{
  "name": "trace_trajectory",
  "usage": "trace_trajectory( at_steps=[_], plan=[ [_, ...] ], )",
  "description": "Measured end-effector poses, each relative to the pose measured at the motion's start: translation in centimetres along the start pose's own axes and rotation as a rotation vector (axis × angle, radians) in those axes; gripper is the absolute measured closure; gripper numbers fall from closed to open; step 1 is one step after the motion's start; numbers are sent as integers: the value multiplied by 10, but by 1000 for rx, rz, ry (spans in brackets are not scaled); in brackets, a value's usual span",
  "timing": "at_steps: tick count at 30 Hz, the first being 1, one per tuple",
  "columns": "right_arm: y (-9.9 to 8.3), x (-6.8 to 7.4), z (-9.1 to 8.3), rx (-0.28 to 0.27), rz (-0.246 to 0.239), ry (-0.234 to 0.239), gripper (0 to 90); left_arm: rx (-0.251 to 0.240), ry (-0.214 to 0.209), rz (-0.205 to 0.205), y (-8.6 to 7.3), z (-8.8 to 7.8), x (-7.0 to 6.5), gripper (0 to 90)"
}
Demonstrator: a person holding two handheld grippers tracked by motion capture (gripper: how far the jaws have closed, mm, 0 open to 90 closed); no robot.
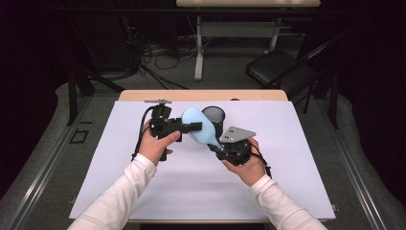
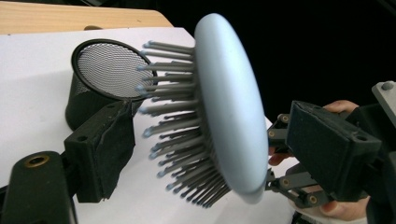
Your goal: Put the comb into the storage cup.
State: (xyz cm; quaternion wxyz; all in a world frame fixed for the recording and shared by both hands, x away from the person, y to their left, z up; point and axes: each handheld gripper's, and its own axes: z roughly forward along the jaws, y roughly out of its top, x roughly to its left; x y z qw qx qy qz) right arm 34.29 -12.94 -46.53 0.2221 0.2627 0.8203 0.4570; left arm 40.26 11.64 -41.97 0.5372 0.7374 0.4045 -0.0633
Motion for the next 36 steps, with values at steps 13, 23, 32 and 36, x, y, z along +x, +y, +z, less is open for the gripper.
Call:
trace_trajectory(
  at_steps=[13, 23, 32, 36],
  plan=[
    [0, 0, 0, -5, 1, -1, 694, -13, -6, -7, 2, 8, -4, 166],
    [0, 2, 1, -10, 1, -3, 694, -28, -10, -23, 0, 9, -4, 203],
    [-2, 1, 2, -13, 4, -5, 694, -22, -6, -44, -1, 10, -3, 255],
    [-2, 1, 2, -15, 6, -7, 694, -26, -8, -51, -1, 9, -2, 282]
  ],
)
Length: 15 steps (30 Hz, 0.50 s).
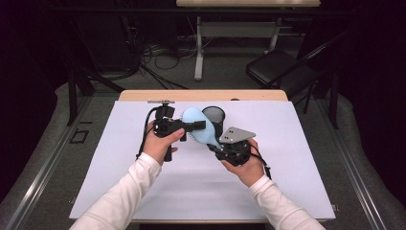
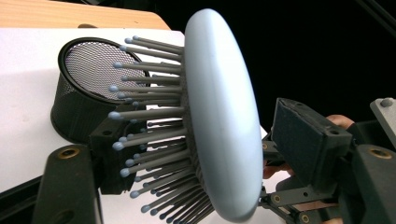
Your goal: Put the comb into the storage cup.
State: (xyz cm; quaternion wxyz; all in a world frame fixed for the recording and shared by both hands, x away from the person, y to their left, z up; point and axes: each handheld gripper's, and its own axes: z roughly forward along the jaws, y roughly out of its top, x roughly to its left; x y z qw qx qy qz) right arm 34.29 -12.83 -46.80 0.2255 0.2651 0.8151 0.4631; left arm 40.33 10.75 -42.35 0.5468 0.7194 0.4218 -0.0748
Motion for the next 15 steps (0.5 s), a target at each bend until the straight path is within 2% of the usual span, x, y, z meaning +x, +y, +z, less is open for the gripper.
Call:
trace_trajectory(
  at_steps=[2, 3, 15],
  plan=[
    [0, 0, 0, 1, 1, 1, 694, -3, -3, -6, 0, 0, 0, 285],
    [0, 0, 0, 1, 1, 0, 694, -6, -17, -11, 0, 0, 1, 302],
    [-2, 0, 1, 0, 3, 2, 694, 5, -27, -34, -1, 2, 2, 316]
  ],
)
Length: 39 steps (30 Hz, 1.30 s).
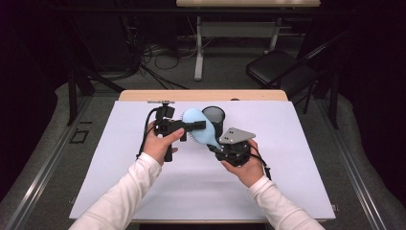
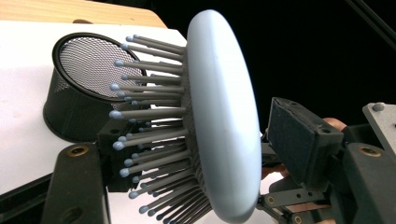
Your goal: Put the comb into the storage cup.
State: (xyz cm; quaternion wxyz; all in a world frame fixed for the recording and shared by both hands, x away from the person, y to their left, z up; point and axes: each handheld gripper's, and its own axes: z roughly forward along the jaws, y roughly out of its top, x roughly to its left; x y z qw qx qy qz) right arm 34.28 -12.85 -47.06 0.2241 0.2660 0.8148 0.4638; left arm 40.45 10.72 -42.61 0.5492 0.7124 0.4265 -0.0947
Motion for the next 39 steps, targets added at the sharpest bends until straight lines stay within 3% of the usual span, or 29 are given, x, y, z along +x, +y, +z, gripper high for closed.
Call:
trace_trajectory(
  at_steps=[14, 20, 36, 39],
  plan=[
    [-2, 2, 1, 1, -9, -7, 694, -17, -7, -85, -2, -2, 4, 402],
    [-2, 2, 1, 0, -11, -9, 695, -19, -3, -91, -2, -2, 4, 439],
    [-4, 2, 1, 1, -7, -1, 694, -8, -26, -152, -2, -2, 6, 460],
    [-5, 2, 2, -1, -6, -3, 694, -3, -24, -147, -2, -2, 6, 461]
  ],
)
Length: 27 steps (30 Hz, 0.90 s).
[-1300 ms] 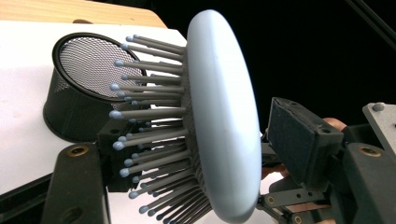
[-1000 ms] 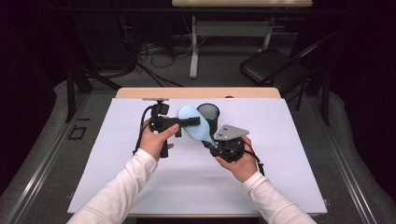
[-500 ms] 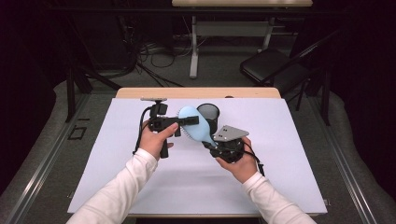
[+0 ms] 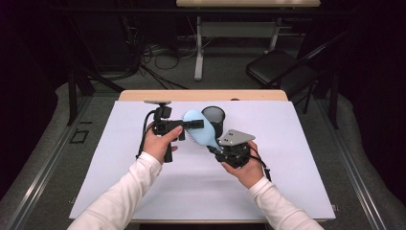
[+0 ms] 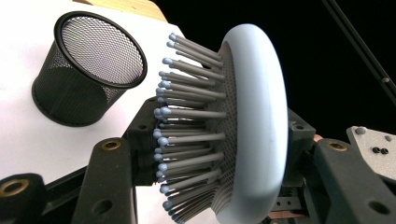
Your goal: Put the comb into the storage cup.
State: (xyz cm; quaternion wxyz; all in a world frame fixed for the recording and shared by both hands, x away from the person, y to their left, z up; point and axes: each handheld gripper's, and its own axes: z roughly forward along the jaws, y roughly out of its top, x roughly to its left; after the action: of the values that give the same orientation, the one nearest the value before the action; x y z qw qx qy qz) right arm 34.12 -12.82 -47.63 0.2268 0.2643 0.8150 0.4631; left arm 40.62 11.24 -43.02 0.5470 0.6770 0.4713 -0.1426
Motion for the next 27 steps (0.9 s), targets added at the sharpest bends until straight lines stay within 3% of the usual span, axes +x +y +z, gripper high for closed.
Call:
trace_trajectory(
  at_steps=[27],
  plan=[
    [-2, 1, 1, -4, 10, 5, 692, 10, 11, -25, -1, 0, -2, 475]
  ],
)
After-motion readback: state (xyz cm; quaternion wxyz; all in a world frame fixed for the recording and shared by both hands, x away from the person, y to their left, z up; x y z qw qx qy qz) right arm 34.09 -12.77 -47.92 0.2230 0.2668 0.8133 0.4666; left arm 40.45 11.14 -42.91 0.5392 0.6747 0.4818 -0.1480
